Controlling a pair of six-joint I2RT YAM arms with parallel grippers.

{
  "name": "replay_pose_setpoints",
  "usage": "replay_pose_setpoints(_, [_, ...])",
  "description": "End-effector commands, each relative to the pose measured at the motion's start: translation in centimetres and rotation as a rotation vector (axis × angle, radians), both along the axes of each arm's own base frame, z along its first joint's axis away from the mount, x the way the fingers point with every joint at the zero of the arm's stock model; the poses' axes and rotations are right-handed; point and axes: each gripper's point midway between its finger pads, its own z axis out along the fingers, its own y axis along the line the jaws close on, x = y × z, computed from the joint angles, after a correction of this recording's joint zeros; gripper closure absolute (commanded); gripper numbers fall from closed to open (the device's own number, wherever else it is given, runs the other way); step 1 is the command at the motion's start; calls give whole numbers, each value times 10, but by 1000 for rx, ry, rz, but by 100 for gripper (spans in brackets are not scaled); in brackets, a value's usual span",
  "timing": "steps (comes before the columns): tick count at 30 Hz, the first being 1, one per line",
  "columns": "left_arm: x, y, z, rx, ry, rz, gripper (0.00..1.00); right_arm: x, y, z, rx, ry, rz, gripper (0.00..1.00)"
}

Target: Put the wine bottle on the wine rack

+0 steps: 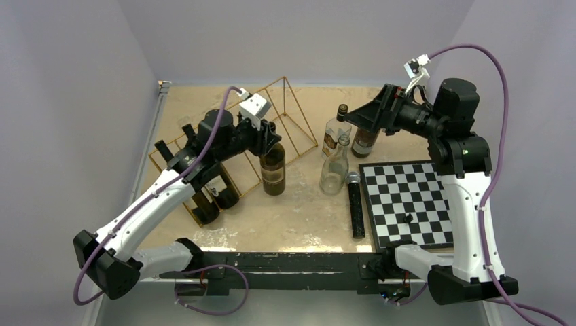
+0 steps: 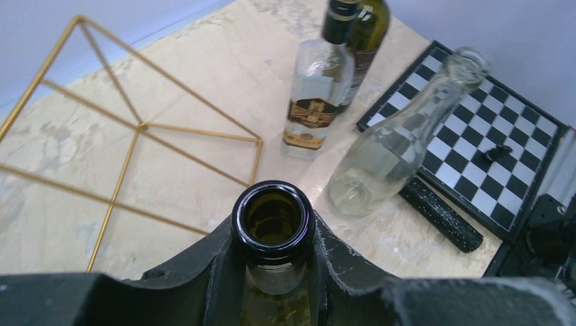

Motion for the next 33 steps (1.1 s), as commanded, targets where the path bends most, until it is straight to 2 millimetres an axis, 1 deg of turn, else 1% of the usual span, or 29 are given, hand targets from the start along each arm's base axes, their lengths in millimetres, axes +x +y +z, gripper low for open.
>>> replay_pose_setpoints(1, [15, 42, 50, -104, -51, 175, 100, 0, 1, 12, 15, -50, -4, 1])
replay_pose_setpoints(6, [18, 75, 53, -120, 18, 308, 100, 0, 0, 13, 15, -46, -7, 1])
replay_pose_setpoints(10, [17, 91, 52, -126, 46, 387, 100, 1, 0, 14, 14, -45, -9, 1])
replay_pose_setpoints(12, [20, 99, 50, -127, 55, 435, 100, 0, 0, 13, 13, -44, -10, 1])
replay_pose_setpoints(17, [26, 112, 46, -149, 73, 515, 100, -1, 0, 14, 16, -45, -7, 1])
replay_pose_setpoints(23, [44, 128, 38, -170, 91, 600, 100, -5, 1, 14, 21, -50, -1, 1])
replay_pose_setpoints(27, [58, 137, 29, -212, 126, 631, 100, -5, 0, 9, 13, -40, -10, 1])
replay_pose_setpoints(30, [64, 143, 23, -226, 143, 654, 100, -7, -2, 5, 4, -37, -15, 1])
replay_pose_setpoints(33, [68, 149, 13, -234, 175, 686, 100, -6, -4, 2, -4, -34, -28, 1])
